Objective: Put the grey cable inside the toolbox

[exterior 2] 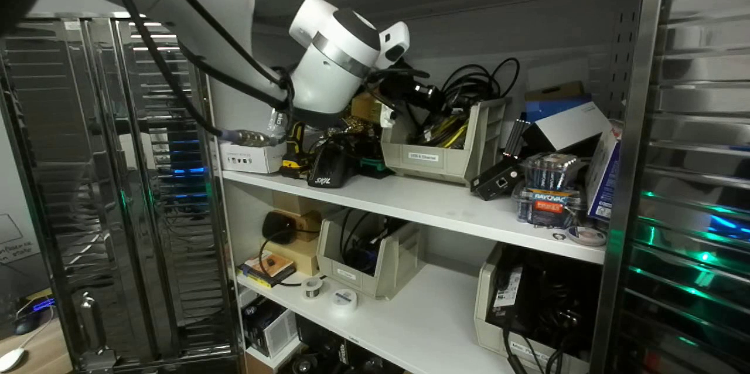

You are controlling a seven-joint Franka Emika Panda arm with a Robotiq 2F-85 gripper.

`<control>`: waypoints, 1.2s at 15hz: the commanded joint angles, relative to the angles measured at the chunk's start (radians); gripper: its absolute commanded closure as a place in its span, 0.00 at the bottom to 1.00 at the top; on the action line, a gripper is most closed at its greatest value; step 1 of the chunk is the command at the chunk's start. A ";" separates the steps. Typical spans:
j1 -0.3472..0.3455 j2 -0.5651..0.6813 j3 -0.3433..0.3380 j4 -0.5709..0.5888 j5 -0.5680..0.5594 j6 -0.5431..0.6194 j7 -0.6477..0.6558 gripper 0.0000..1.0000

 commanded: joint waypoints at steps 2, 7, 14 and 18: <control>-0.013 0.069 0.036 0.101 0.058 -0.027 -0.121 0.39; -0.035 -0.083 0.085 -0.054 0.126 0.019 -0.205 0.01; -0.071 -0.371 0.125 -0.397 0.239 0.001 -0.279 0.00; -0.064 -0.528 0.096 -0.622 0.483 0.011 -0.422 0.00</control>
